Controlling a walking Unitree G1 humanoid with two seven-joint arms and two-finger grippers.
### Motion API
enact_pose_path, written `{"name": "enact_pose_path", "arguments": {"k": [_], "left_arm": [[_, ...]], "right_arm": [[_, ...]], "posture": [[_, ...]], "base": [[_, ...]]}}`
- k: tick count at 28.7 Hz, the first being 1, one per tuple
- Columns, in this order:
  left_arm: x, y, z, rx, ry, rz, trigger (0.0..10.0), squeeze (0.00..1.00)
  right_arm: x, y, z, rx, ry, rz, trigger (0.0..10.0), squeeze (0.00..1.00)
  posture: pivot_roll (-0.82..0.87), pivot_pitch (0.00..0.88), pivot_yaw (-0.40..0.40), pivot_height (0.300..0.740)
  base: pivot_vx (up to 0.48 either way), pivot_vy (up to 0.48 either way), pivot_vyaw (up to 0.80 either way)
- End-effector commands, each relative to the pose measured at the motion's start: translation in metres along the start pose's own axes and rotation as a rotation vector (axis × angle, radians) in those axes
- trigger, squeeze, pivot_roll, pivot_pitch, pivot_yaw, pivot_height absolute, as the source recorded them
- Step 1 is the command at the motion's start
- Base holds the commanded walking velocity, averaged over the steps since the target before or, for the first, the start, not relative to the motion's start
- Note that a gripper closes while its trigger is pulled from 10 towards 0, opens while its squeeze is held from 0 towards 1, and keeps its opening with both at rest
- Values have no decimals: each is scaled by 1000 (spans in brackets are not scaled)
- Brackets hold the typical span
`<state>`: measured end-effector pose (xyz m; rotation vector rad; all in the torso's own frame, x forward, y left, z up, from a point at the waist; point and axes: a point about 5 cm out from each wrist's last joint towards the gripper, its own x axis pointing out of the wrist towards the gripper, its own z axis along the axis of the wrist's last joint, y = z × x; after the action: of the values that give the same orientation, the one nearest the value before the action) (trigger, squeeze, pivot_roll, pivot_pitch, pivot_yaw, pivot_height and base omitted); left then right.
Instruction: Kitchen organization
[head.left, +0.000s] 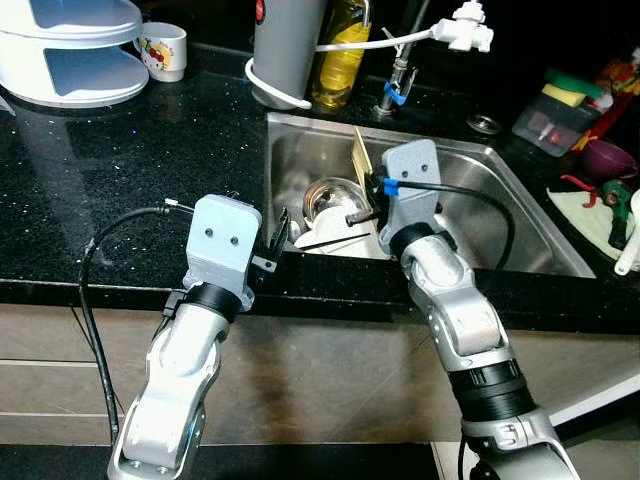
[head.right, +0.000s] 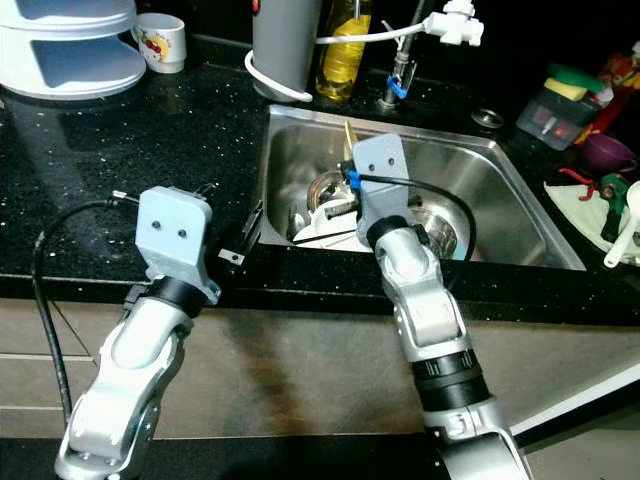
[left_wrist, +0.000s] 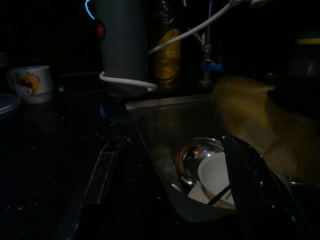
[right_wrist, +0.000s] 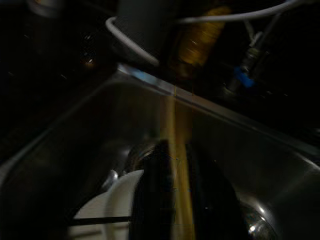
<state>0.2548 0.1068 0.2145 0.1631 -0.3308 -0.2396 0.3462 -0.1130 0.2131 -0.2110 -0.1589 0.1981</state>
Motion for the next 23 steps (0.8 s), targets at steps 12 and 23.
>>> {"name": "enact_pose_path", "arguments": {"k": [12, 23], "left_arm": [[-4, 2, -12, 71, 66, 10, 10000, 0], [0, 4, -10, 95, 63, 13, 10000, 0]], "right_arm": [[-34, -33, 6, 486, -179, -41, 10000, 0], [-53, -43, 5, 588, -212, -52, 10000, 0]], "posture": [[131, 14, -191, 740], [123, 15, -175, 740]], "base": [[0, 0, 0], [-66, 0, 0]]}}
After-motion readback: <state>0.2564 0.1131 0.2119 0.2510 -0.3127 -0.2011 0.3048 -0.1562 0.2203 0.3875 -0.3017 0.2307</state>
